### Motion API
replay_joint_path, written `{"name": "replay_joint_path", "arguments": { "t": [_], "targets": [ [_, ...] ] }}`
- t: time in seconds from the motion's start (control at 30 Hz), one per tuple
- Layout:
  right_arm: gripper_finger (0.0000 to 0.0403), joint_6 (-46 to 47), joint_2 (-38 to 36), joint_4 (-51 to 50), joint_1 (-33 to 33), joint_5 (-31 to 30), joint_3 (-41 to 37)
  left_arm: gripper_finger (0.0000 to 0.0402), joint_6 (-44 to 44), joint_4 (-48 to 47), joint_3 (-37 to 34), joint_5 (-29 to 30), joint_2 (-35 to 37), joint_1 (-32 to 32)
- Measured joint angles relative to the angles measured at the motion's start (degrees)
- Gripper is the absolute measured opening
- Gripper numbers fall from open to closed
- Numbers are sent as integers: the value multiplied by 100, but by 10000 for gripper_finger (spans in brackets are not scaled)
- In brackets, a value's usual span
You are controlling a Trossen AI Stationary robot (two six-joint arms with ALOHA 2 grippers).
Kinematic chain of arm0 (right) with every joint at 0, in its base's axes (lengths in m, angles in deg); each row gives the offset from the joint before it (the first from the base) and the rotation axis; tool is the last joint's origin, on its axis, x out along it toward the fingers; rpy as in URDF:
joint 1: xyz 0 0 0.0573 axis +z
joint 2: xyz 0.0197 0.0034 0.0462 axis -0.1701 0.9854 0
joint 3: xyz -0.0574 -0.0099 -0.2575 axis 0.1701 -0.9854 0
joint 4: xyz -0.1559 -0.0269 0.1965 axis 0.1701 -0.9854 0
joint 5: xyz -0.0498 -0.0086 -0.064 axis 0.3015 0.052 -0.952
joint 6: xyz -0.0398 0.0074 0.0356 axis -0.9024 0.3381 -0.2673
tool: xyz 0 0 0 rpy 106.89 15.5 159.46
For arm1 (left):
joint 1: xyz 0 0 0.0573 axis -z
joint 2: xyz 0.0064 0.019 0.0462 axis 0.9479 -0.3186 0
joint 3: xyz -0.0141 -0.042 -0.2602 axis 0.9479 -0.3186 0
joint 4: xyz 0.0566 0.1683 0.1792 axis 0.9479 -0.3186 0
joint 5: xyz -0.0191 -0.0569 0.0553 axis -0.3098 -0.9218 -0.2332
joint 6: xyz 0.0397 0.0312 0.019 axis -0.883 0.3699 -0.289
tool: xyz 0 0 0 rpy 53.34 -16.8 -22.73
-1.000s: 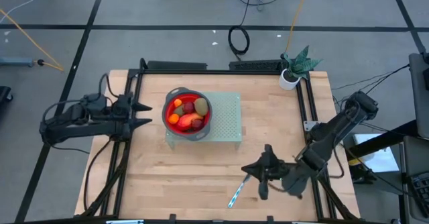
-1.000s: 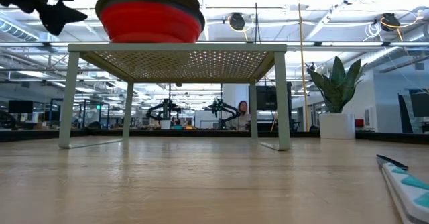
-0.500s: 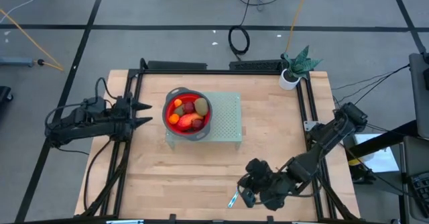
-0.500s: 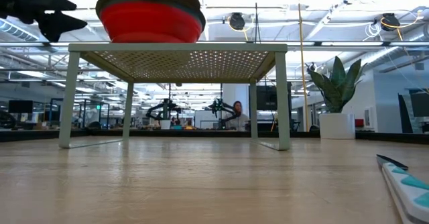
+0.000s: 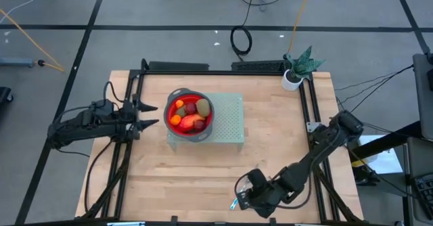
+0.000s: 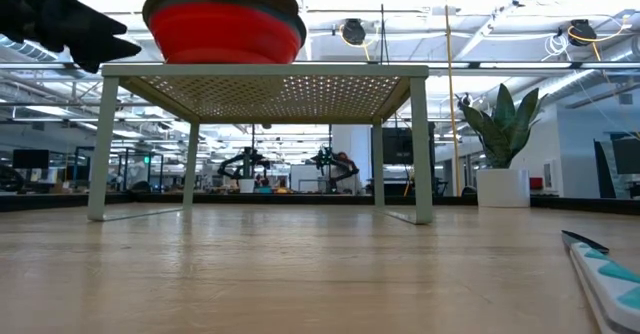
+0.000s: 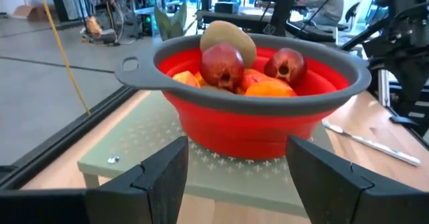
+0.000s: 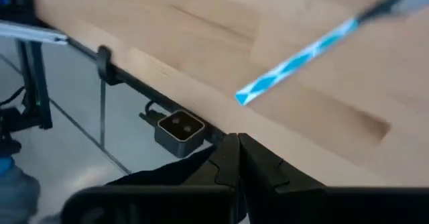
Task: Pick & Place Fruit
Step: Put the blue patterned bread knife on the shelf
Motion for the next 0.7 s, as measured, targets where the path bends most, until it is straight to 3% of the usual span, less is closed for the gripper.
{"name": "replay_joint_path", "arguments": {
  "t": [0.43,0.7],
  "targets": [
    [0,1717,448,-68,-237,360,-6,251,-176,-48,-13,-7,0,0],
    [3,1731,441,942,-209,388,-571,251,-236,-48,-13,-7,0,0]
  ]
}}
